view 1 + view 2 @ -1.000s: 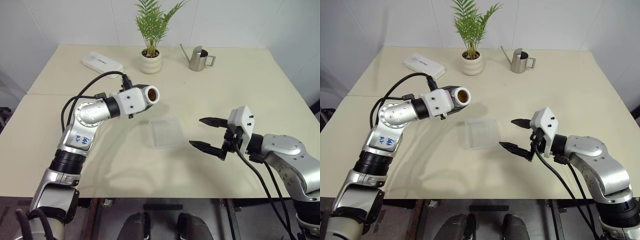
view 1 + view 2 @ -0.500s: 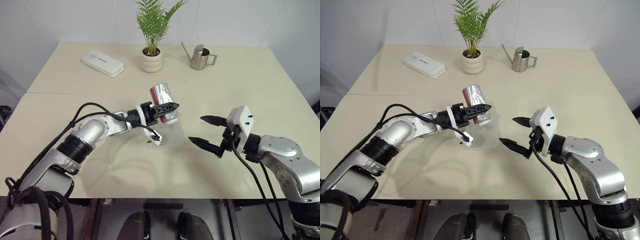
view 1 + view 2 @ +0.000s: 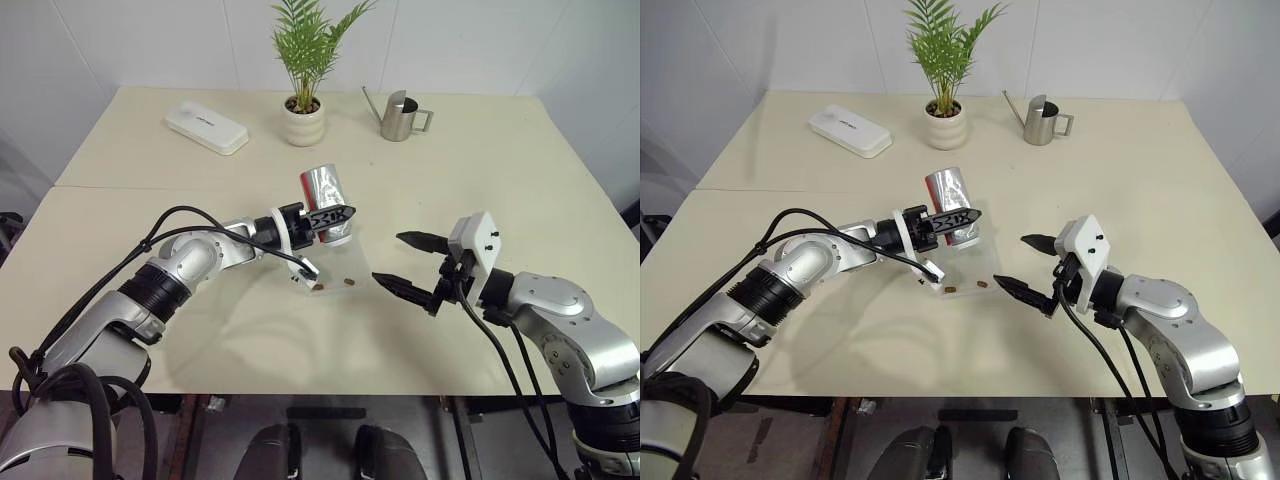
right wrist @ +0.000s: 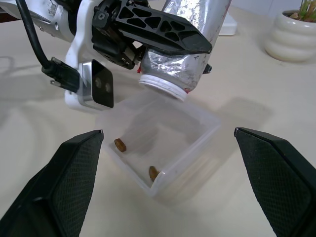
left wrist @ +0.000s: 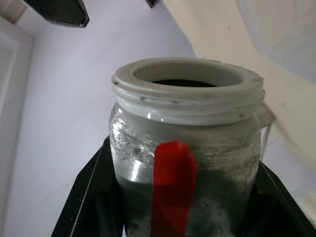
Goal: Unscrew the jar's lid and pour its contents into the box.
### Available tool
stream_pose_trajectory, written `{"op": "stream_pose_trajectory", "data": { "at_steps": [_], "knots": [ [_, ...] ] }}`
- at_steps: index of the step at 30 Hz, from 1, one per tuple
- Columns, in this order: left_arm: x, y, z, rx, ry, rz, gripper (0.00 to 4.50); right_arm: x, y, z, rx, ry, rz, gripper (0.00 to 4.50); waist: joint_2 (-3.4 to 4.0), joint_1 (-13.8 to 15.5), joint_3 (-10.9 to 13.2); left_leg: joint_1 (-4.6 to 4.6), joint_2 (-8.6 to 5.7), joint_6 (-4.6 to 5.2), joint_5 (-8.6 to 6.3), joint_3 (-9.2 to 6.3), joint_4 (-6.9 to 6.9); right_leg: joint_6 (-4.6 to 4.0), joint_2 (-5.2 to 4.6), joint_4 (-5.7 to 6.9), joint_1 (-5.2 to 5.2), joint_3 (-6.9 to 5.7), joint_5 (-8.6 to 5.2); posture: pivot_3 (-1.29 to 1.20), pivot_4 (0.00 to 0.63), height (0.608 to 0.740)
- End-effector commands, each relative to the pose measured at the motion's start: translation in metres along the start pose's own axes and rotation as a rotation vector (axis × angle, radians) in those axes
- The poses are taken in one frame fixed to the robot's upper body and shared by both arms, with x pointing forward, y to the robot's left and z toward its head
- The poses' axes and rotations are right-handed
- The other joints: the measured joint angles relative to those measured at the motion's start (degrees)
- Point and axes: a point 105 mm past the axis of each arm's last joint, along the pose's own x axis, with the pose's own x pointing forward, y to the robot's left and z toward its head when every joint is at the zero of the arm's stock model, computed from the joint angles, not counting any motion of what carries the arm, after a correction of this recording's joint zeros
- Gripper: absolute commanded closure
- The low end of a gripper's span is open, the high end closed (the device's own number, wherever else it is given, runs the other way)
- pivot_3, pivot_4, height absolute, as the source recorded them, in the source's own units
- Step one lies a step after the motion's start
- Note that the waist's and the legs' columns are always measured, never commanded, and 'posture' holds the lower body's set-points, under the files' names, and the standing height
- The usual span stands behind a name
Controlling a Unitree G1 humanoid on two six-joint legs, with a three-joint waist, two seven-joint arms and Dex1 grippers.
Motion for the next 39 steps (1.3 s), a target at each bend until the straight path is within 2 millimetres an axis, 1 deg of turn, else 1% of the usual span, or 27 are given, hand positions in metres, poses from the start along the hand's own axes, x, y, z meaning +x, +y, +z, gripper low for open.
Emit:
{"op": "stream_pose_trajectory", "data": {
  "at_steps": [1,4,5,6,8,10,12,13,14,15,16,18,19,21,22,24,25,28,31,33,37,39],
  "knots": [
    [-0.007,0.019,-0.027,-0.138,0.085,0.052,2.47,-0.004,0.001,0.01,-0.037,-0.036,0.01,0.03,0.0,-0.03,0.0,0.0,0.01,0.0,0.0,-0.01,0.02,0.0,0.0,0.0,0.0,-0.01,0.0,0.0,0.15,0.74],
    [-0.015,0.021,-0.041,-0.242,0.133,0.038,2.47,-0.005,0.001,0.009,-0.038,-0.031,0.027,0.03,0.0,-0.1,0.0,0.0,0.02,0.0,0.0,-0.02,0.09,0.0,-0.01,0.04,0.01,-0.01,0.0,0.0,0.15,0.74],
    [-0.019,0.019,-0.046,-0.321,0.158,0.034,2.47,-0.006,0.002,0.009,-0.04,-0.03,0.035,0.03,0.0,-0.16,0.0,0.0,0.01,0.0,0.0,-0.02,0.11,0.0,-0.01,0.05,0.02,-0.02,0.0,0.0,0.15,0.74],
    [-0.024,0.017,-0.052,-0.437,0.196,0.03,2.47,-0.006,0.001,0.009,-0.043,-0.03,0.042,0.03,0.0,-0.15,0.0,0.01,0.01,0.0,0.0,-0.01,0.14,0.0,0.0,0.06,0.02,-0.01,0.0,0.0,0.15,0.74],
    [-0.039,0.001,-0.072,-0.789,0.352,0.022,2.47,-0.006,0.0,0.009,-0.052,-0.028,0.052,0.03,0.01,-0.22,-0.01,0.02,0.02,0.0,0.0,-0.02,0.21,0.0,-0.01,0.12,0.04,-0.01,0.0,0.0,0.15,0.74],
    [-0.05,-0.01,-0.081,-1.028,0.438,0.02,2.47,-0.007,-0.001,0.009,-0.057,-0.027,0.058,0.03,0.01,-0.31,0.0,0.06,0.05,0.0,0.0,-0.04,0.32,0.0,-0.01,0.19,0.09,-0.02,0.0,0.0,0.15,0.74],
    [-0.073,-0.031,-0.104,-1.312,0.639,0.066,2.47,-0.008,-0.003,0.008,-0.061,-0.026,0.062,0.03,0.0,-0.33,0.0,0.07,0.06,0.0,0.0,-0.06,0.43,0.0,0.01,0.29,0.11,-0.02,0.0,0.0,0.15,0.74],
    [-0.088,-0.044,-0.115,-1.448,0.75,0.106,2.47,-0.008,-0.004,0.008,-0.065,-0.025,0.063,0.03,0.0,-0.34,0.0,0.06,0.06,-0.01,0.0,-0.07,0.47,0.0,0.03,0.34,0.12,-0.02,0.0,0.0,0.15,0.74],
    [-0.107,-0.062,-0.124,-1.596,0.887,0.152,2.47,-0.008,-0.004,0.007,-0.069,-0.022,0.068,0.03,-0.01,-0.34,0.0,0.06,0.06,-0.01,0.01,-0.08,0.52,-0.01,0.05,0.38,0.12,-0.02,0.0,0.0,0.15,0.74],
    [-0.123,-0.076,-0.127,-1.729,0.992,0.194,2.47,-0.009,-0.005,0.006,-0.075,-0.015,0.077,0.03,-0.01,-0.35,0.0,0.08,0.05,0.0,0.02,-0.09,0.54,-0.01,0.06,0.41,0.14,-0.02,0.0,0.0,0.15,0.74],
    [-0.136,-0.087,-0.127,-1.824,1.065,0.224,2.47,-0.01,-0.005,0.005,-0.081,-0.007,0.088,0.03,-0.03,-0.56,-0.02,0.1,0.05,0.01,0.03,-0.1,0.54,0.0,0.07,0.42,0.16,-0.01,0.0,0.0,0.15,0.74],
    [-0.158,-0.102,-0.125,-1.955,1.16,0.288,2.47,-0.011,-0.006,0.004,-0.09,0.005,0.1,0.03,-0.07,-1.01,-0.04,0.13,0.03,0.01,0.03,-0.09,0.5,0.01,0.07,0.42,0.17,0.0,0.01,0.0,0.15,0.74],
    [-0.172,-0.111,-0.124,-1.983,1.232,0.319,2.47,-0.012,-0.008,0.004,-0.095,0.008,0.103,0.03,-0.09,-1.14,-0.05,0.16,0.0,0.01,0.03,-0.08,0.45,0.02,0.06,0.4,0.18,0.01,0.02,0.0,0.15,0.74],
    [-0.196,-0.125,-0.119,-1.976,1.36,0.343,2.47,-0.011,-0.011,0.005,-0.101,0.003,0.101,0.03,-0.1,-1.34,-0.06,0.16,-0.02,0.01,0.03,-0.09,0.43,0.03,0.06,0.4,0.18,-0.01,0.02,0.0,0.15,0.74],
    [-0.206,-0.129,-0.117,-1.966,1.394,0.369,2.47,-0.01,-0.012,0.006,-0.098,-0.005,0.097,0.03,-0.12,-1.32,-0.06,0.14,-0.04,0.01,0.03,-0.1,0.42,0.04,0.05,0.39,0.17,-0.01,0.03,0.0,0.15,0.74],
    [-0.217,-0.133,-0.113,-1.979,1.403,0.456,2.47,-0.009,-0.013,0.005,-0.093,-0.01,0.092,0.03,-0.32,-1.29,-0.11,0.12,-0.07,0.01,0.03,-0.14,0.42,0.06,0.05,0.38,0.17,-0.01,0.03,0.0,0.15,0.74],
    [-0.224,-0.136,-0.109,-1.919,1.425,0.431,2.47,-0.009,-0.013,0.003,-0.091,-0.008,0.089,0.03,-0.42,-1.33,-0.16,0.12,-0.06,0.01,0.03,-0.17,0.42,0.06,0.04,0.38,0.17,-0.02,0.03,0.0,0.15,0.74],
    [-0.23,-0.141,-0.101,-1.903,1.43,0.464,2.47,-0.008,-0.012,0.002,-0.089,-0.01,0.085,0.03,-0.45,-1.46,-0.19,0.14,-0.09,-0.02,0.0,-0.17,0.41,0.06,0.0,0.36,0.18,0.0,0.04,0.0,0.15,0.74],
    [-0.232,-0.144,-0.094,-1.952,1.425,0.525,2.47,-0.007,-0.011,0.003,-0.088,-0.017,0.079,0.03,-0.46,-1.48,-0.19,0.14,-0.09,-0.03,0.01,-0.16,0.42,0.06,-0.02,0.36,0.18,0.0,0.04,0.0,0.15,0.74],
    [-0.233,-0.145,-0.091,-1.964,1.422,0.548,1.74,-0.006,-0.012,0.004,-0.089,-0.02,0.075,0.0,-0.46,-1.52,-0.19,0.17,-0.08,-0.04,0.01,-0.16,0.41,0.06,-0.03,0.38,0.19,0.02,0.04,0.0,0.15,0.74],
    [-0.237,-0.142,-0.09,-1.964,1.405,0.575,0.55,-0.006,-0.012,0.005,-0.091,-0.025,0.067,0.0,-0.47,-1.53,-0.19,0.2,-0.08,-0.06,0.0,-0.15,0.38,0.05,-0.04,0.39,0.19,0.02,0.04,0.0,0.15,0.74],
    [-0.242,-0.14,-0.09,-1.945,1.404,0.58,0.03,-0.007,-0.011,0.005,-0.09,-0.027,0.066,0.0,-0.47,-1.53,-0.2,0.19,-0.08,-0.07,0.0,-0.15,0.36,0.05,-0.03,0.37,0.18,0.02,0.04,0.0,0.15,0.74]
  ]
}}
